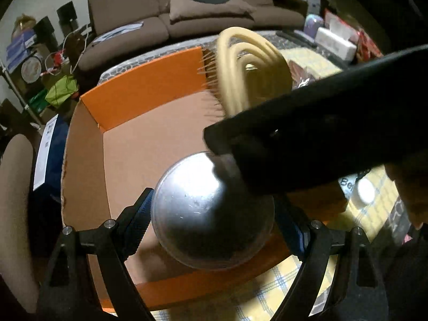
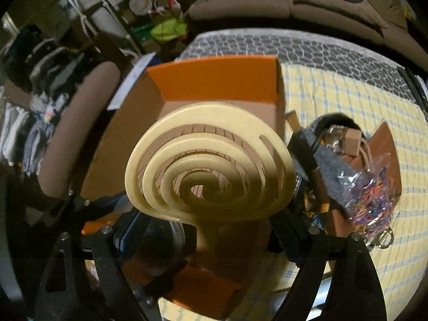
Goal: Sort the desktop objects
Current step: 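Lower the hairbrush into the cardboard box with the right tool while the left tool lowers the container in, then move the left tool back toward the white Befe spray can, then grasp the white spray can with the left tool while the right tool grasps the rubber-band bag, then place the spray can in the box with the left tool while the right tool drops the rubber-band bag in, then move both tools back toward the black hair clip and keys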
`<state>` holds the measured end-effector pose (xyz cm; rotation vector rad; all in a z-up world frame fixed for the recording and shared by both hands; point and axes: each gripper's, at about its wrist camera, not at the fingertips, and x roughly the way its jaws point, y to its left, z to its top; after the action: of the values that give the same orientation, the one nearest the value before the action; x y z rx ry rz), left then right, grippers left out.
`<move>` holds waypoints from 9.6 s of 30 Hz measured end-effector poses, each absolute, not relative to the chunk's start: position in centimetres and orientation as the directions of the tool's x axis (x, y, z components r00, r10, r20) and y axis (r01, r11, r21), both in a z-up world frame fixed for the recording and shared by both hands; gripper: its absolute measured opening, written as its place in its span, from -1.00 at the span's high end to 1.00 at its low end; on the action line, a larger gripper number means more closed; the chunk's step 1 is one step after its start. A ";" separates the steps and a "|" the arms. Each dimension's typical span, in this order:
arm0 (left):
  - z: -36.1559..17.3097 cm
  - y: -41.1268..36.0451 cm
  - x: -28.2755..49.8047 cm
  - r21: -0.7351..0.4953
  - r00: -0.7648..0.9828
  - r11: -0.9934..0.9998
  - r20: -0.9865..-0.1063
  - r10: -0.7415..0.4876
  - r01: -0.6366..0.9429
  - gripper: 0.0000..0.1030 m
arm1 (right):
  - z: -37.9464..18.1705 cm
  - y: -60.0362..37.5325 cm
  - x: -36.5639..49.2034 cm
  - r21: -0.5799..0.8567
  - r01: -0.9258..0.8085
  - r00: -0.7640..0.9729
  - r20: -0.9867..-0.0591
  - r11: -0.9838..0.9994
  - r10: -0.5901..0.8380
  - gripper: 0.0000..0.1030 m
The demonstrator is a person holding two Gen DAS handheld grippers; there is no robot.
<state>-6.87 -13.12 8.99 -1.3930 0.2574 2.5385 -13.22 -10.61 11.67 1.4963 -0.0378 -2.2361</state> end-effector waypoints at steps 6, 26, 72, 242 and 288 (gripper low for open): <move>8.1 -13.7 -7.5 0.011 -0.491 -0.964 -0.862 0.125 -0.265 -0.64 | 10.6 -11.5 -13.4 0.225 0.349 -0.302 -0.892 -0.910 -0.337 -0.70; 7.3 -15.5 -8.3 -0.029 -0.459 -0.972 -0.878 0.136 -0.232 -0.64 | 10.5 -12.3 -13.2 0.182 0.362 -0.293 -0.909 -0.914 -0.297 -0.72; 13.5 -12.6 -9.0 -0.258 -0.581 -0.944 -0.744 0.330 -0.206 -0.96 | 15.3 4.9 -13.9 0.319 0.077 -0.458 -0.831 -0.945 -0.317 -0.87; 8.5 -25.3 -6.0 -0.137 -0.511 -0.963 -0.860 -0.001 0.234 0.37 | 7.1 -14.4 -16.3 0.428 0.189 -0.324 -0.822 -0.884 -0.468 0.27; 13.0 -7.8 -7.3 -0.199 -0.653 -0.974 -0.726 0.218 -0.104 -1.00 | 14.4 8.8 -12.3 0.234 0.039 -0.628 -0.751 -0.972 -0.206 -0.99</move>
<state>-7.34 -7.76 13.03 -1.2113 -0.2077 2.6968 -12.29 8.79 14.36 1.2834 -0.2948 -2.7014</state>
